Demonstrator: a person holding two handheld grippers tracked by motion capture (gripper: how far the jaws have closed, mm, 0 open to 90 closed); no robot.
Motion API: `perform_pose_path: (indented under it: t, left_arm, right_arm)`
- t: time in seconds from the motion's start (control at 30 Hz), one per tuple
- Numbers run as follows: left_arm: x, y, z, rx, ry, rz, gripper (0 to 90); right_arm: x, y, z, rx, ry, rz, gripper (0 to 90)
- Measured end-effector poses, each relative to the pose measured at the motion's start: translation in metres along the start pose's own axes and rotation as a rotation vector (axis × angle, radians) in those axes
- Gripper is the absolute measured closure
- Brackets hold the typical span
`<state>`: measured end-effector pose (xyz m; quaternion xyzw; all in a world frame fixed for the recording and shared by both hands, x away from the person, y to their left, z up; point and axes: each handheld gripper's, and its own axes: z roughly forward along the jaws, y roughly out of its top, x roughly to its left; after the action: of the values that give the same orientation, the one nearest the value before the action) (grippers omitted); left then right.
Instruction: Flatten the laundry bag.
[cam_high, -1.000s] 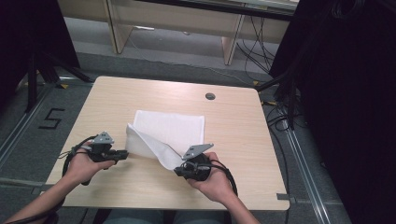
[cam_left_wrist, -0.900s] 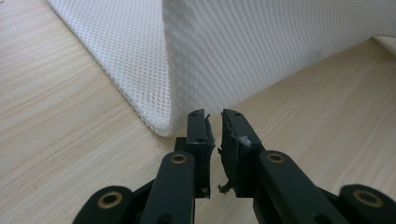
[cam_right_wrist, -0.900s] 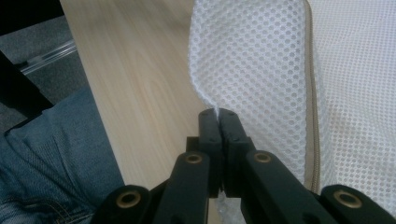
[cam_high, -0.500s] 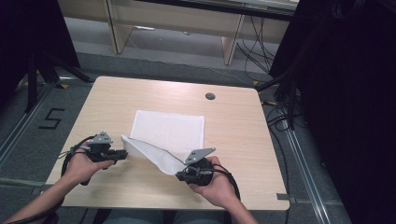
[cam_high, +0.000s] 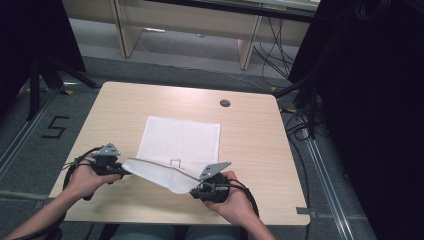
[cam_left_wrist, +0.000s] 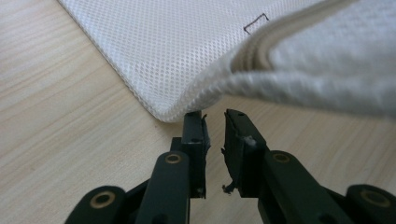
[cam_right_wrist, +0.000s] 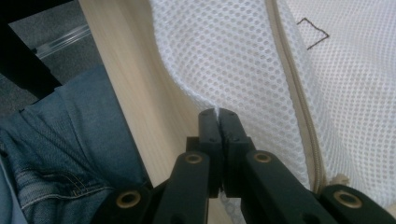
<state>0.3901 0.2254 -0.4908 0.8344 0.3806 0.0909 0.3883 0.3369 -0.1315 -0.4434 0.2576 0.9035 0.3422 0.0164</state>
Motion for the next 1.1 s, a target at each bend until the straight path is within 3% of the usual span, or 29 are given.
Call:
perform_pose_path:
  t: [0.03, 0.1, 0.2, 0.23, 0.27, 0.43, 0.57, 0.67, 0.77, 0.8, 1.1]
  left_arm:
    - [0.0, 0.0, 0.0, 0.004, 0.002, 0.006, 77.0]
    - [0.001, 0.0, 0.001, 0.003, 0.01, 0.009, 76.7]
    - [0.002, 0.001, 0.002, 0.006, 0.01, 0.01, 76.4]
    - [0.002, 0.001, 0.002, 0.005, 0.008, 0.013, 76.2]
    - [0.002, 0.001, 0.003, 0.005, 0.013, 0.014, 76.0]
    - [0.004, 0.002, 0.003, -0.004, 0.017, 0.005, 74.3]
    - [0.011, 0.002, -0.002, -0.003, 0.039, 0.021, 72.8]
    - [0.017, 0.0, -0.008, -0.008, 0.065, 0.005, 72.3]
    - [0.022, -0.001, -0.012, -0.005, 0.083, 0.0, 72.0]
    - [0.021, -0.002, -0.012, -0.017, 0.095, -0.025, 72.0]
    - [0.014, 0.002, -0.011, -0.042, 0.124, 0.029, 63.6]
  right_arm:
    - [-0.003, 0.0, -0.001, 0.013, 0.008, -0.015, 90.0]
    - [-0.002, -0.002, -0.001, 0.027, -0.003, 0.026, 90.0]
    - [-0.004, -0.003, 0.0, 0.036, -0.003, 0.027, 90.0]
    - [-0.006, -0.003, 0.001, 0.024, -0.003, 0.007, 90.0]
    - [-0.006, -0.004, 0.001, 0.03, -0.015, 0.031, 90.0]
    - [-0.009, -0.003, 0.004, 0.045, -0.028, 0.038, 90.0]
    - [-0.013, -0.003, 0.008, 0.048, -0.053, 0.065, 90.0]
    - [-0.016, -0.003, 0.009, 0.049, -0.059, 0.093, 90.0]
    - [-0.018, -0.004, 0.011, 0.05, -0.069, 0.088, 90.0]
    - [-0.019, -0.004, 0.012, 0.051, -0.063, 0.082, 90.0]
    - [-0.015, -0.007, 0.02, 0.11, -0.048, 0.1, 89.9]
